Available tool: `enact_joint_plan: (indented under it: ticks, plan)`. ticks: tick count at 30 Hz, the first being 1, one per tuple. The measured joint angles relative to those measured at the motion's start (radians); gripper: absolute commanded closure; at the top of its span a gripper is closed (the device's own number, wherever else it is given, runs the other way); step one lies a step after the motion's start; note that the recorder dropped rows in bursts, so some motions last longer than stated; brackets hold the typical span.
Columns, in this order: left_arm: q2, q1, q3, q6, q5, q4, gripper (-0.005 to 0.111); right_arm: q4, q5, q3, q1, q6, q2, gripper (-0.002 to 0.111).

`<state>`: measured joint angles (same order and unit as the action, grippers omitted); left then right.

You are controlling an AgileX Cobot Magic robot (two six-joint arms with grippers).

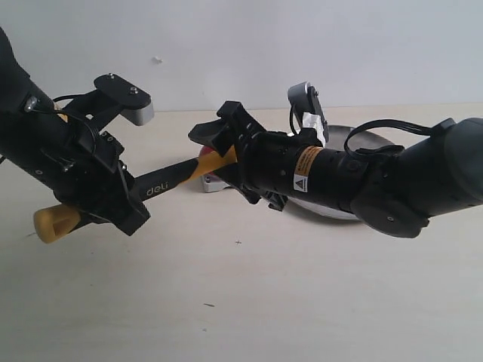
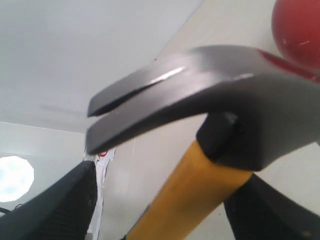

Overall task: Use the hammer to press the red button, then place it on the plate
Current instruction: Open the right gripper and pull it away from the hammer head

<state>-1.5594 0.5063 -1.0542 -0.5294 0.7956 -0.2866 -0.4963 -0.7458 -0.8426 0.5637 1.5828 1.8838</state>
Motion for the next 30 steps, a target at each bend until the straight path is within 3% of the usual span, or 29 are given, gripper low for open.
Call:
enact_joint_plan:
  ticks: [14, 20, 24, 26, 28, 30]
  plan:
    - [0.0, 0.0, 0.0, 0.009, -0.006, 0.016, 0.107, -0.122, 0.018, -0.007, 0.0, 0.111, -0.008, 0.04]
    - [0.0, 0.0, 0.0, 0.026, -0.02, 0.016, 0.107, -0.268, 0.071, -0.007, 0.0, 0.192, -0.083, 0.04]
    - [0.0, 0.0, 0.0, 0.028, -0.024, 0.016, 0.107, -0.484, 0.148, -0.007, 0.0, 0.29, -0.182, 0.041]
    - [0.0, 0.0, 0.0, 0.028, -0.028, 0.016, 0.107, -0.609, 0.167, -0.007, 0.0, 0.339, -0.228, 0.045]
    - [0.0, 0.0, 0.0, 0.033, -0.035, 0.014, 0.107, -0.688, 0.168, 0.027, 0.0, 0.348, -0.292, 0.062]
    - [0.0, 0.0, 0.0, 0.033, -0.044, -0.001, 0.107, -0.743, 0.202, 0.101, 0.0, 0.332, -0.391, 0.088]
